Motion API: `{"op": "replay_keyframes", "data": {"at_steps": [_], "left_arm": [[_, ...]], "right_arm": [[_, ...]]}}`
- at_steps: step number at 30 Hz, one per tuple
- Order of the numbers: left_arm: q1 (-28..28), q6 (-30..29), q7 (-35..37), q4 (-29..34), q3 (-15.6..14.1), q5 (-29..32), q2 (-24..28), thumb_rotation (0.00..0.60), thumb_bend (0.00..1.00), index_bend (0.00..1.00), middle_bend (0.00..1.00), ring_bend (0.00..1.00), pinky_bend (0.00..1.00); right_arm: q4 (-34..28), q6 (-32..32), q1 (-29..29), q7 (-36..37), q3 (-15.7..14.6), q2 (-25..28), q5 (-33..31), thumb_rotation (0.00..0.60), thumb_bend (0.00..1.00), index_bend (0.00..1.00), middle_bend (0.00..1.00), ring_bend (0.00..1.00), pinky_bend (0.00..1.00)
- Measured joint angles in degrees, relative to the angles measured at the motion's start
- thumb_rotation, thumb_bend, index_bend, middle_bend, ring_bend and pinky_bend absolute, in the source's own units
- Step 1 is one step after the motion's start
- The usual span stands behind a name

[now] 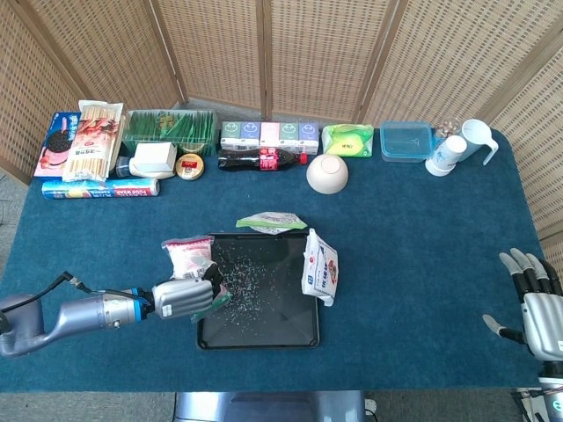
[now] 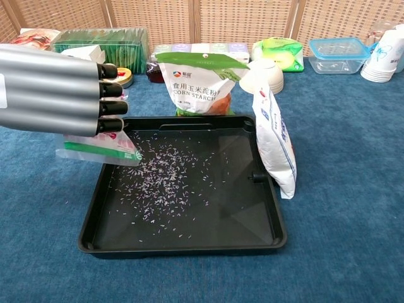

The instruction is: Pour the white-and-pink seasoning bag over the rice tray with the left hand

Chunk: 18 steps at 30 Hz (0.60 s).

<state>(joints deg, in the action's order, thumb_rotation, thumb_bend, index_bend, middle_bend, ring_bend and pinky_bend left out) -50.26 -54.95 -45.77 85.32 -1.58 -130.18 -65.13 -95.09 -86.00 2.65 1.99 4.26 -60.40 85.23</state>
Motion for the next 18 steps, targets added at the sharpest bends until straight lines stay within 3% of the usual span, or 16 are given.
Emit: {"op": "replay_keyframes", "data": {"at_steps": [11,18], "left_arm": [[-2.23,2.75,-2.25,0.22,-0.93,-2.12,0.62,0.600,0.39,0.78,0.61,0.58,0.60],[-0.62,1.10,-0.72,0.35,-0.23,1.67,-0.70,0.600,0.38,0.78,0.62,0.58,0.60]], "right_arm": [[-0.09,-0.20,-0.06,-0.01,0.01,0.07,0.11,0.600,0.00,0.08,0.02,0.00,0.00],[0.10,0.02,-0.05,0.82,0.08,0.32,-0.10,0.600,0.00,0.08,0.02,0.00,0.00]]}}
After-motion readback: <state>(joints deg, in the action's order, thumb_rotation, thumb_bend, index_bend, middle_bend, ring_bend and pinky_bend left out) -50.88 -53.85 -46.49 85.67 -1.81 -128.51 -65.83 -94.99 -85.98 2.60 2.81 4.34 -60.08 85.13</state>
